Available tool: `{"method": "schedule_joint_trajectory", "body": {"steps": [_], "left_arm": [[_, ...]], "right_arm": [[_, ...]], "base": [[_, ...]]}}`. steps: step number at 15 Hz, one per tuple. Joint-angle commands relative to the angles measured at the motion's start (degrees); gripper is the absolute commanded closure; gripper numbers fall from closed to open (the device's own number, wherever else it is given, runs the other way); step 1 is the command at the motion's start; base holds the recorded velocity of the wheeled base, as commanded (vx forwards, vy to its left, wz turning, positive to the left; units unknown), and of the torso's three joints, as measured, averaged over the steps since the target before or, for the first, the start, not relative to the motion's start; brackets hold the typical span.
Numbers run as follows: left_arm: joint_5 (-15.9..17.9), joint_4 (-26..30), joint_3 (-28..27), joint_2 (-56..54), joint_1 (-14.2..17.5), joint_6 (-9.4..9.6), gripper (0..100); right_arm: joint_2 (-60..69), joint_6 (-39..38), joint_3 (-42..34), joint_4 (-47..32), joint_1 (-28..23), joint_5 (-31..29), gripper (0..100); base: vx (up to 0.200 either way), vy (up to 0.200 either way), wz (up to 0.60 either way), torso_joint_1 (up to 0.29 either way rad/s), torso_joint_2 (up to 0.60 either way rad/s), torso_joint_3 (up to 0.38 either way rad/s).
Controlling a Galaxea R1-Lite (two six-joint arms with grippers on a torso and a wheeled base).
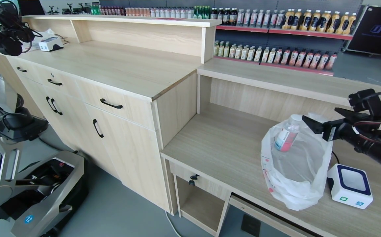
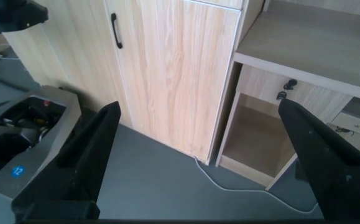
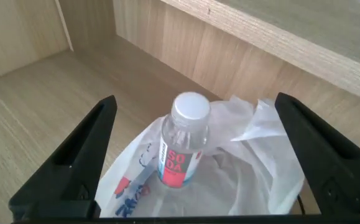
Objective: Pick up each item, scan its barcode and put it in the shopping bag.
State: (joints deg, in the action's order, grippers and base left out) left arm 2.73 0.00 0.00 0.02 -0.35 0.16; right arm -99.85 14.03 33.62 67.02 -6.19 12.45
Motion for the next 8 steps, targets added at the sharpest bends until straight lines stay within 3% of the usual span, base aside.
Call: {"method": "schedule_joint_trajectory", "body": {"steps": [1,2,5,8], "left_arm": [[0.0,0.0,0.0,0.1,0.0,0.02,0],[0.0,0.0,0.0,0.1,0.0,0.02,0],[0.0,0.0,0.0,0.1,0.0,0.02,0],[0.0,0.0,0.0,0.1,0.0,0.02,0]], "right_arm": [[17.4,4.2,-5.6,-15.1,-7.8,-0.3,0],[22.2,4.9,-5.6,-23.6,-10.9,-0.2,0],[29.9,4.6,-4.8,-39.4,-20.1,-0.4,0],[31.2,4.5,-5.2,-48.0,-24.0,-4.2,0]], "base": [[0.0,0.0,-0.6,0.002,0.0,0.002],[0.0,0.0,-0.6,-0.002,0.0,0.002],[0.0,0.0,-0.6,-0.004,0.0,0.006],[0.0,0.0,-0.6,0.006,0.0,0.004]]}}
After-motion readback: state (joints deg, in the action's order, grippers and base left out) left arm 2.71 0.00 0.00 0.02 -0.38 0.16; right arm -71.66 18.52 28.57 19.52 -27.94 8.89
